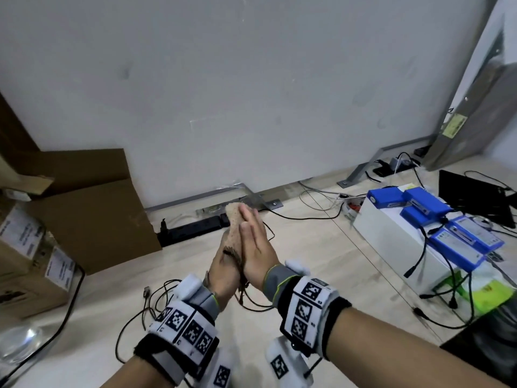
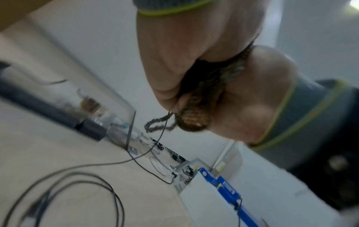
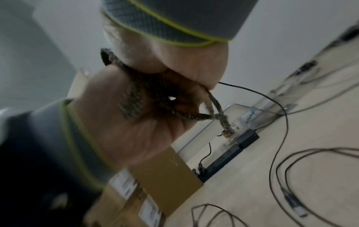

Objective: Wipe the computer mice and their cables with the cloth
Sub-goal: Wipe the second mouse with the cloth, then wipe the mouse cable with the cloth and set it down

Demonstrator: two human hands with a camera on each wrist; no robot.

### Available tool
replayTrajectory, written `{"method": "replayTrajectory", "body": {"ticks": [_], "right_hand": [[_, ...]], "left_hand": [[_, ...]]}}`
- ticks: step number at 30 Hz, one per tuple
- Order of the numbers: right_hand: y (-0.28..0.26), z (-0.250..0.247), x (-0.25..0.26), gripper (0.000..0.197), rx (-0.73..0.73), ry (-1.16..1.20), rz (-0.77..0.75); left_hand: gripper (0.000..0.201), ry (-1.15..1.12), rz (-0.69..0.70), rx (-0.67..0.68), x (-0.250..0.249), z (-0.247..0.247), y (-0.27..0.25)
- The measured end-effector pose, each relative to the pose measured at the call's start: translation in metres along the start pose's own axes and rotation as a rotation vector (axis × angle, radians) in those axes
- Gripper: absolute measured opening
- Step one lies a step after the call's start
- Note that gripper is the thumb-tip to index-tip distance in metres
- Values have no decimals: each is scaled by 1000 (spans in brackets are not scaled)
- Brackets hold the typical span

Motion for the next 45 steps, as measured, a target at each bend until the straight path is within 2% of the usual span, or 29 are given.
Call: {"method": "replayTrajectory", "body": {"ticks": [3,5,6,8,9,11,13,17,20,23,25,29,33,35,38,40,43,45], "right_hand": [[18,-8,0,50,-70,133,258],[20,-12,1,56,-138,258,395],[22,-13,1,53,-174,358,456],[21,-12,3,49,-190,527,579],[22,-9,3,55,-179,557,618],[21,-3,3,64,-155,562,621],[15,0,4,57,-127,604,644],[9,-3,4,43,-66,766,704],[15,-8,11,48,-60,772,715],[23,-23,7,33,-178,672,706],[21,-33,5,34,-203,619,713],[20,-39,-4,39,-240,544,734],[15,-38,-8,37,-226,530,730],[12,-38,-15,30,-242,522,726],[9,-38,-23,33,-303,459,743],[11,-35,-37,21,-330,415,701],[15,-37,-54,36,-378,352,674],[18,-43,-68,25,-402,297,644]], "left_hand": [[30,233,128,91,-1,5,-2],[49,379,209,162,2,5,-3],[60,440,218,180,1,6,-4],[63,546,232,178,0,5,-3],[62,575,244,162,-2,6,-1],[58,597,269,130,-1,5,5],[53,640,283,78,1,6,11],[76,741,354,-17,-4,13,16],[75,664,356,83,-1,17,11],[74,647,386,147,0,21,1],[70,687,414,160,2,21,-2],[69,792,475,285,14,17,-11],[69,695,441,281,36,11,-12],[77,617,346,298,44,8,-11],[89,580,219,383,56,4,-11],[100,600,150,412,66,4,-10],[108,689,148,414,76,3,-15],[109,734,144,473,82,5,-20]]}}
Point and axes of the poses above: each hand's wrist, its own y-axis towards the middle knuckle, its own z-axis out of the palm, x = y × z, the point moved 1 cm from there along y, towards the middle knuckle, and after that the axes turned 9 degrees about z, right-handed, at the moved point
